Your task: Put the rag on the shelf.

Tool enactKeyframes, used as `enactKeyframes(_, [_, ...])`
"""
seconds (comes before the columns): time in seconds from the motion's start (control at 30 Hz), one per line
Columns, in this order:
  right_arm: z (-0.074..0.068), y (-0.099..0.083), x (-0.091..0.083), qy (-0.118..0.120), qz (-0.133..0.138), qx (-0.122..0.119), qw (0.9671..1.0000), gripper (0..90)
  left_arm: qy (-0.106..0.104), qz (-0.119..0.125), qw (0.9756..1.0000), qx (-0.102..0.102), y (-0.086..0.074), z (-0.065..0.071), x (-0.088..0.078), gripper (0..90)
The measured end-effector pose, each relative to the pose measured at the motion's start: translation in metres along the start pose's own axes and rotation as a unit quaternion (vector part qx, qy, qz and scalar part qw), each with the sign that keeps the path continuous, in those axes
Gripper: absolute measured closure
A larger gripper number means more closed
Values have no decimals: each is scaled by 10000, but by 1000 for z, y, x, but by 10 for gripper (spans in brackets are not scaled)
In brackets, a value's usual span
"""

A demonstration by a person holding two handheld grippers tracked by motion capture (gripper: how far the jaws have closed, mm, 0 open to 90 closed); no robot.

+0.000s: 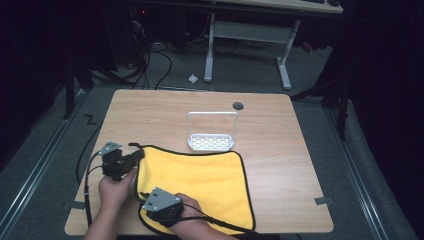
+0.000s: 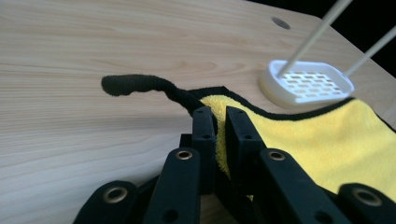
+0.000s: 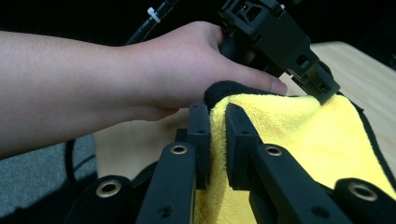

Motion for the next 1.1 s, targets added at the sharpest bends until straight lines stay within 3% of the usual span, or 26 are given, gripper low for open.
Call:
enactKeyframes(0.07, [-6, 6, 5, 52, 22, -45, 10000, 830, 53, 39, 9999, -104, 1, -7, -10, 828])
enactKeyframes(0.2, [-11, 13, 7, 94, 109, -98, 9998, 831, 87, 81, 9999, -31, 6, -3, -13, 830])
enactKeyframes(0.37, [-1, 4, -10, -20, 152, -58, 9999, 830, -6, 113, 9999, 94, 14, 21, 1, 832])
enactKeyframes(0.53, [18, -14, -42, -313, 207, 37, 9993, 829, -20, 146, 9997, 172, 17, 50, 21, 831])
enactKeyframes(0.83, [57, -60, -89, -799, 60, 448, 9958, 828, -81, -157, 9989, 423, 16, 97, 65, 830])
enactKeyframes(1.1, [72, -82, -119, -1002, 37, 628, 9930, 826, -200, -83, 9977, 646, 25, 132, 85, 829])
Point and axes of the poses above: each handheld gripper's, and its own axes: x roughly forward along the jaws, y roughly out of its top, z roughly to its right, the point moved 2 cm from there along x, roughly forward along the jaws, and after that the axes turned 9 degrees about x, right-handed, at the moved point
